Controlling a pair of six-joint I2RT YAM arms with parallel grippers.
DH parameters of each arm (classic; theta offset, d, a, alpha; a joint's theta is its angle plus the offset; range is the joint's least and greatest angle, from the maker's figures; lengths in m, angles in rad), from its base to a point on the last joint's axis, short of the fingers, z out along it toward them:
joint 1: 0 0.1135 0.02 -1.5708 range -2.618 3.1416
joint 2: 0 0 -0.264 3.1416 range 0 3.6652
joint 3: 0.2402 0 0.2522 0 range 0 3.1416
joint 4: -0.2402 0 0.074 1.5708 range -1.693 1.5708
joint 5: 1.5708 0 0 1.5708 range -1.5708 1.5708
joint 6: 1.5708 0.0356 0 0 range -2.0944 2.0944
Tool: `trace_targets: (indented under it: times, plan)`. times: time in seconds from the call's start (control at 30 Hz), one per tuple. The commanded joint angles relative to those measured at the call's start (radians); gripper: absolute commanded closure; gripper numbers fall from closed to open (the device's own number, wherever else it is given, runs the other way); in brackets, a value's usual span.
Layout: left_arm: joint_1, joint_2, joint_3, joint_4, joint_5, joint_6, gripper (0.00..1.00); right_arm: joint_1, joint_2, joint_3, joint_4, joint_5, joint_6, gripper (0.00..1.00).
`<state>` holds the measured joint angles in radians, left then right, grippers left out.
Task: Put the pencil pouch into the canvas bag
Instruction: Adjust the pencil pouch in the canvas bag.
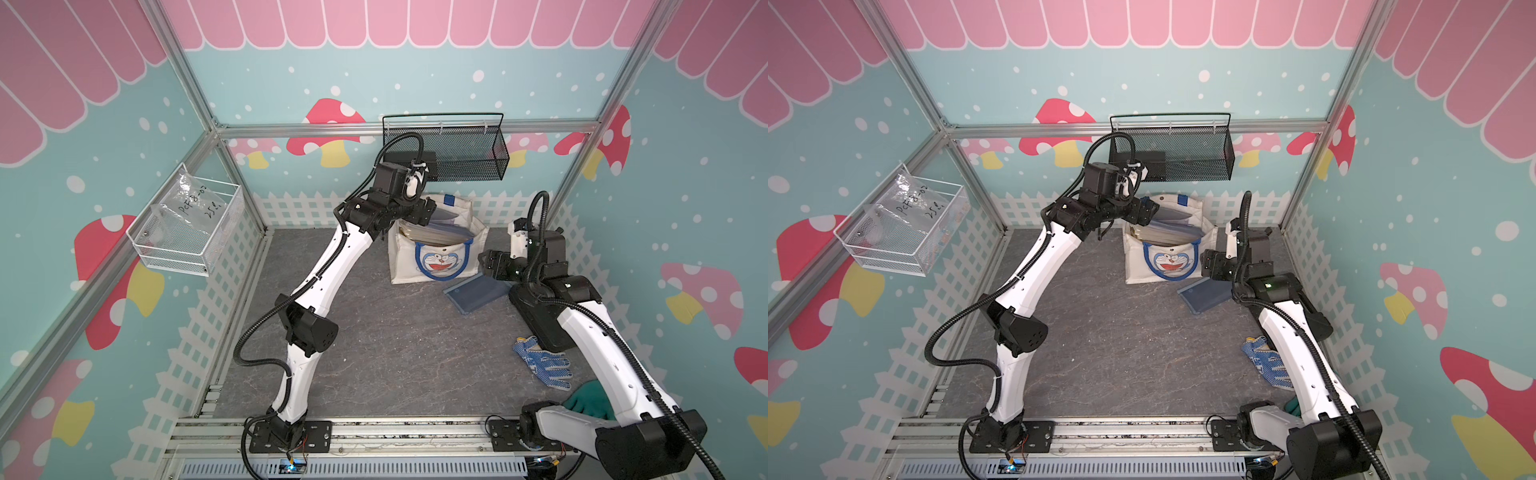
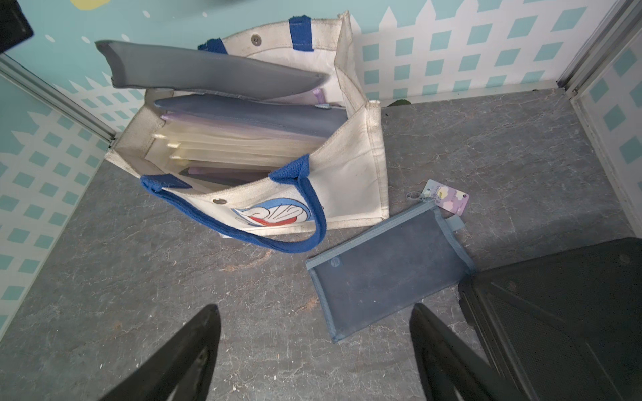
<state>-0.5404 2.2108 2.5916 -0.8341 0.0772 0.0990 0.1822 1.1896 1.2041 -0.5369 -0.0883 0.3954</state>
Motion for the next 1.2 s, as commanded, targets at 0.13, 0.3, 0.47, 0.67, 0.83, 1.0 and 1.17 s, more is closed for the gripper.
trace_targets:
  times: [0.13, 0.3, 0.47, 0.67, 0.83, 1.0, 1.17]
  plan:
    - [0.003, 0.066, 0.001, -0.018, 0.042, 0.190, 0.06, -0.006, 0.005, 0.027, -0.076, -0.005, -0.015, 0.14]
    - [0.006, 0.117, 0.028, 0.025, -0.003, 0.211, 0.12, -0.005, -0.005, 0.023, -0.102, 0.008, -0.010, 0.15]
    - [0.023, 0.167, 0.059, 0.051, -0.008, 0.227, 0.32, -0.005, -0.015, 0.036, -0.131, 0.035, -0.013, 0.16]
    - [0.032, 0.143, 0.004, 0.098, 0.037, 0.217, 0.77, -0.006, -0.003, 0.064, -0.149, 0.054, -0.011, 0.17]
    - [0.054, 0.053, -0.146, 0.199, 0.134, 0.176, 1.00, -0.006, 0.016, 0.089, -0.158, 0.060, -0.009, 0.17]
    - [0.079, 0.033, -0.159, 0.209, 0.355, 0.150, 1.00, -0.005, 0.031, 0.095, -0.163, 0.058, -0.001, 0.18]
    - [0.109, 0.067, -0.117, 0.210, 0.585, 0.118, 1.00, -0.006, 0.034, 0.100, -0.169, 0.062, 0.005, 0.18]
